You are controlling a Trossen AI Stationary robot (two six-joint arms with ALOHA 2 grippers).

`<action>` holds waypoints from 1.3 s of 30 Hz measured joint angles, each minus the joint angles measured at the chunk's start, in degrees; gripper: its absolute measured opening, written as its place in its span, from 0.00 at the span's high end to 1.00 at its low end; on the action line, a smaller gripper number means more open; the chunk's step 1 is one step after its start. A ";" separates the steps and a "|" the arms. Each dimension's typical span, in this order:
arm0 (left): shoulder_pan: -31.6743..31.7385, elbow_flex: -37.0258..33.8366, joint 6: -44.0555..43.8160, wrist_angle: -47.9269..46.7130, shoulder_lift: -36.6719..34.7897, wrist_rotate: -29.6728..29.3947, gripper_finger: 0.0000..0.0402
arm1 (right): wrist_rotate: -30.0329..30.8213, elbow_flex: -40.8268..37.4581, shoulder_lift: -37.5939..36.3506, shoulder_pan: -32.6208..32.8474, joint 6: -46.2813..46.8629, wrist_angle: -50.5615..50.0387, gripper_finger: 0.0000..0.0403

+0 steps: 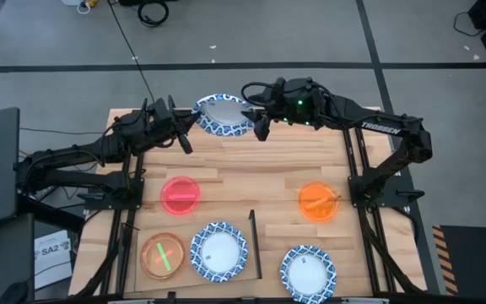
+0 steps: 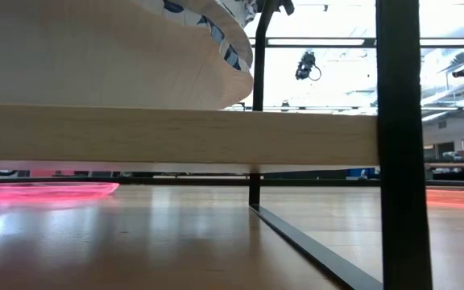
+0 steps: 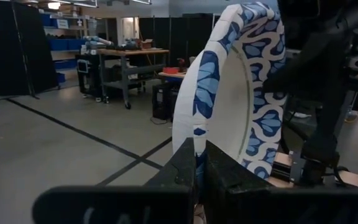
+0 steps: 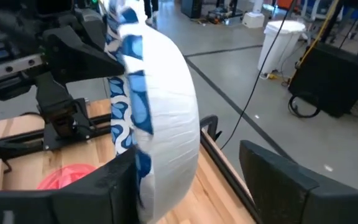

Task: Place and stack plates onto a shelf
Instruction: Stack the top blue bowl on top of the other blue bowl on the shelf

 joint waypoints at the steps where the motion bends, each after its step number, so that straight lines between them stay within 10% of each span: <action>1: 0.00 0.00 0.00 0.00 0.00 -0.01 0.97 | 0.00 0.00 -0.40 0.00 -0.62 0.02 0.36; 19: 0.00 0.00 -7.68 -4.52 0.00 2.73 0.97 | -0.26 0.02 -14.52 0.00 -2.09 -22.89 0.35; 39: -3.85 -0.02 -42.30 -11.09 0.00 41.78 0.97 | -3.06 -8.08 -18.58 1.26 -1.09 -34.73 0.35</action>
